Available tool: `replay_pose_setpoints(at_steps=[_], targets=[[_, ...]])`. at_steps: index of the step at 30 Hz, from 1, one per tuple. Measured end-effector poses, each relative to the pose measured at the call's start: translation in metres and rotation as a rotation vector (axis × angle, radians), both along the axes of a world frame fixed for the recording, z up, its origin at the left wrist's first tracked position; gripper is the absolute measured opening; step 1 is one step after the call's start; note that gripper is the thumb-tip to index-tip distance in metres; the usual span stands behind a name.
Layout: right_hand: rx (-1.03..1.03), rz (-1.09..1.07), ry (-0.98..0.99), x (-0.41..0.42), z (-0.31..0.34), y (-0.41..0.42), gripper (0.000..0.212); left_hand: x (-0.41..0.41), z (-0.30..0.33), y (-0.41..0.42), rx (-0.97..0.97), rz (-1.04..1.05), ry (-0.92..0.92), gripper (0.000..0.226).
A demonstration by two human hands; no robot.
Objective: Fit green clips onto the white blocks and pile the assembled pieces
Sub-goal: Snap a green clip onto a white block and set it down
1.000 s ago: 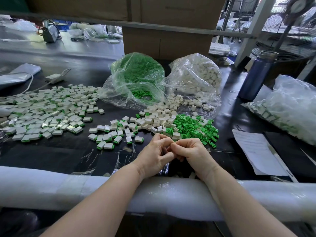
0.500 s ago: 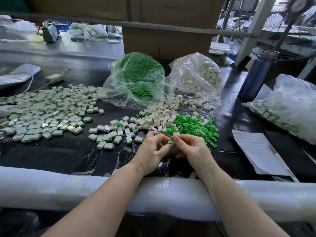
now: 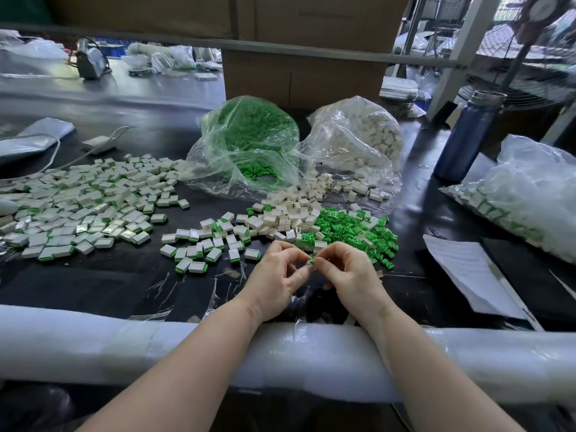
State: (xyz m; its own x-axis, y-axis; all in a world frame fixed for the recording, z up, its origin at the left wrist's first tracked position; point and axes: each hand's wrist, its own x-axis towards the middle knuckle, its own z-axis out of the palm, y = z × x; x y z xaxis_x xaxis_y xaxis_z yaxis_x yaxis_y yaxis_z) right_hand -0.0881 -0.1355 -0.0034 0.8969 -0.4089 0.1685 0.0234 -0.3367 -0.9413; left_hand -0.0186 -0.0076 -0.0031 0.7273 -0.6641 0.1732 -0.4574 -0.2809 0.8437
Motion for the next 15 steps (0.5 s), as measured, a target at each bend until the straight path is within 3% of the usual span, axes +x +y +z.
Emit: replay_pose_setpoints(at_steps=[6, 11, 15], targets=[[-0.074, -0.041, -0.01, -0.0008, 0.001, 0.0, 0.018, 0.0004, -0.0014, -0.0002, -0.039, 0.037, 0.036, 0.013], [-0.229, -0.219, -0.009, -0.0004, -0.0019, -0.0032, 0.008, 0.0023, -0.0039, 0.0012, -0.07, 0.244, -0.005, 0.021], [-0.307, -0.317, 0.024, -0.0013, -0.0019, -0.0067, 0.011, 0.0082, -0.0048, 0.006, -0.061, 0.493, -0.138, 0.024]])
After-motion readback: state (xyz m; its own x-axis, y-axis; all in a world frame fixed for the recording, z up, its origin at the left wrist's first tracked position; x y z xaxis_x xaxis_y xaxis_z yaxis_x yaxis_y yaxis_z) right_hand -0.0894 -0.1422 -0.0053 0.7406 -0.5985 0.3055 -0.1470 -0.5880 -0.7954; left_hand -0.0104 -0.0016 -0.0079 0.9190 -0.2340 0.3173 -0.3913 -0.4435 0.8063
